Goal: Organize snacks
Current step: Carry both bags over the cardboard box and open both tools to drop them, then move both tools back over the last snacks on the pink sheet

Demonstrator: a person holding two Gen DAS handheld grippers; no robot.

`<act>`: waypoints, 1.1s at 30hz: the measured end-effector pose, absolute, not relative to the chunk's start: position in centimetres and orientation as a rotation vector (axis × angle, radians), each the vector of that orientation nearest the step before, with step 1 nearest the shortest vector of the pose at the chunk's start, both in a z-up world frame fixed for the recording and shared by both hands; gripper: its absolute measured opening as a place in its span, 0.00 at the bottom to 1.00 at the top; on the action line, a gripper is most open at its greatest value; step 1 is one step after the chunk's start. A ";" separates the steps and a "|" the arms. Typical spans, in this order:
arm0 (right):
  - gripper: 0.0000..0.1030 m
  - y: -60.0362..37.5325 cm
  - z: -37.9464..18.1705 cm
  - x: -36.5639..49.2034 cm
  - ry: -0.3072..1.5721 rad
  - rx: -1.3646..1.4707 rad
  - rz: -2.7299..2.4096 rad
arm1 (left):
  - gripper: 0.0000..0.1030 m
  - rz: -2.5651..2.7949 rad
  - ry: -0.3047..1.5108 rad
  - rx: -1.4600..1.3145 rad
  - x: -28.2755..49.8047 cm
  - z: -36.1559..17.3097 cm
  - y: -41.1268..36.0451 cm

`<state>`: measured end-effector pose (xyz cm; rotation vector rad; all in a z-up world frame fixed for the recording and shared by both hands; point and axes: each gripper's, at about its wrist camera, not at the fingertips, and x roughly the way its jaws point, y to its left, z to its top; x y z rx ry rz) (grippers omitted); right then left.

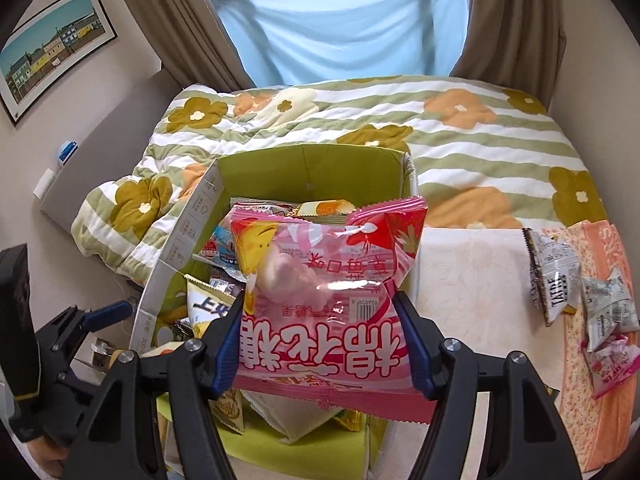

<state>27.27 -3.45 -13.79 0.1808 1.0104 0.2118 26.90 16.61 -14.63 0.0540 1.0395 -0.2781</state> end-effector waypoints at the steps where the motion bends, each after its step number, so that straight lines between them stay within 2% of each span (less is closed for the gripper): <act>1: 0.63 -3.4 -14.0 27.6 1.020 0.191 0.220 | 0.96 -0.270 1.036 0.052 27.0 -14.5 16.7; 4: 0.64 -3.3 -14.6 28.3 1.042 0.224 0.249 | 0.96 -0.255 1.031 0.038 27.4 -14.2 16.9; 8: 0.88 -3.6 -15.2 28.4 1.035 0.260 0.263 | 0.96 -0.235 1.041 0.048 27.7 -14.3 17.2; 18: 0.88 -3.4 -15.5 27.0 1.029 0.241 0.288 | 0.96 -0.225 1.052 0.028 26.9 -14.7 17.6; 33: 0.88 -2.8 -12.4 23.6 0.948 0.196 0.268 | 0.96 -0.270 1.001 0.021 24.6 -12.9 18.2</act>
